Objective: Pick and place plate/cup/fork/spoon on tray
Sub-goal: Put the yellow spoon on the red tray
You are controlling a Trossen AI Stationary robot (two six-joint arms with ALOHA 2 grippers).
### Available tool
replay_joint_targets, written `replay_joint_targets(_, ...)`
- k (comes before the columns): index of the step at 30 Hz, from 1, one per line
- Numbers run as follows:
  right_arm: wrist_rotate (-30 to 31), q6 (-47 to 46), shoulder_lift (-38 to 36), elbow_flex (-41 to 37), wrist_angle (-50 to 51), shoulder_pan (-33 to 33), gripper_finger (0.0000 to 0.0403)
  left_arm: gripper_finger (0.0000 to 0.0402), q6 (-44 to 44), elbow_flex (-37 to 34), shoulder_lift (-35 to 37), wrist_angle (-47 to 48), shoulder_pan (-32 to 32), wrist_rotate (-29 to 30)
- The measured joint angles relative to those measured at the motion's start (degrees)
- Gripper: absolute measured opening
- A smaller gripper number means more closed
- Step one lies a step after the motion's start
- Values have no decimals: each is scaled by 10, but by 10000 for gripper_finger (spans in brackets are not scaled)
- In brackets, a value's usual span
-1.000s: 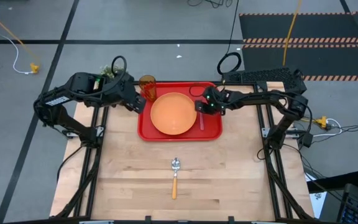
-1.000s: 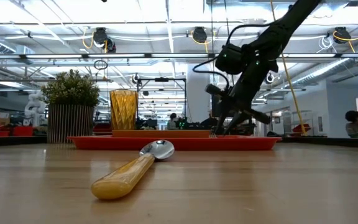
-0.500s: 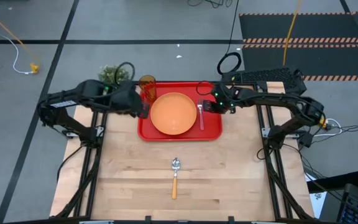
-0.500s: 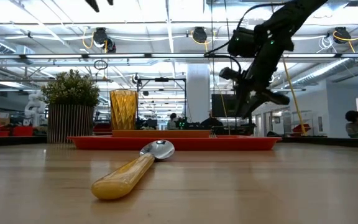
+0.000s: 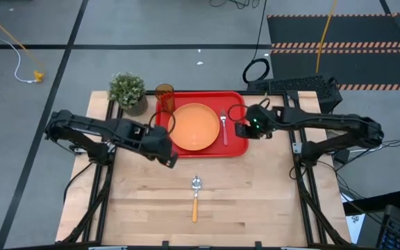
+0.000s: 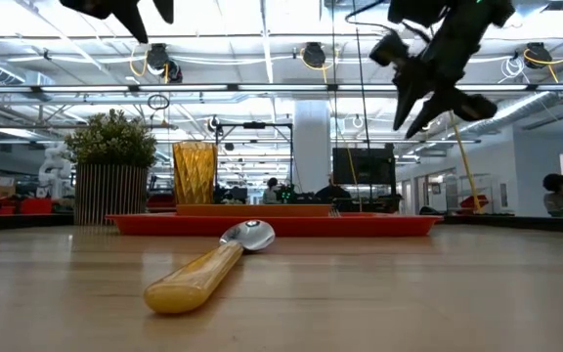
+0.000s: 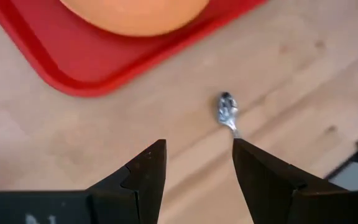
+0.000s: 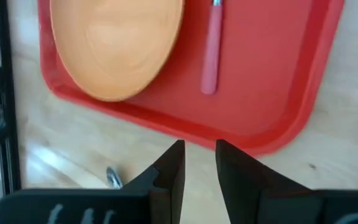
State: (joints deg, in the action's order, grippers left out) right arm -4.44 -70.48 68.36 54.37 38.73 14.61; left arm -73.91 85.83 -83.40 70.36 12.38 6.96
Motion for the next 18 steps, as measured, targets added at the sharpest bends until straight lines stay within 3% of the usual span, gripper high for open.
replay_joint_targets(7, 13, 16, -29, 0, 18, -66, 82, 186, -72, -16, -16, -117, 49, -4)
replay_joint_targets(18, -3, 106, -54, 0, 115, -126, 82, 186, -234, -13, -146, -321, 83, -48)
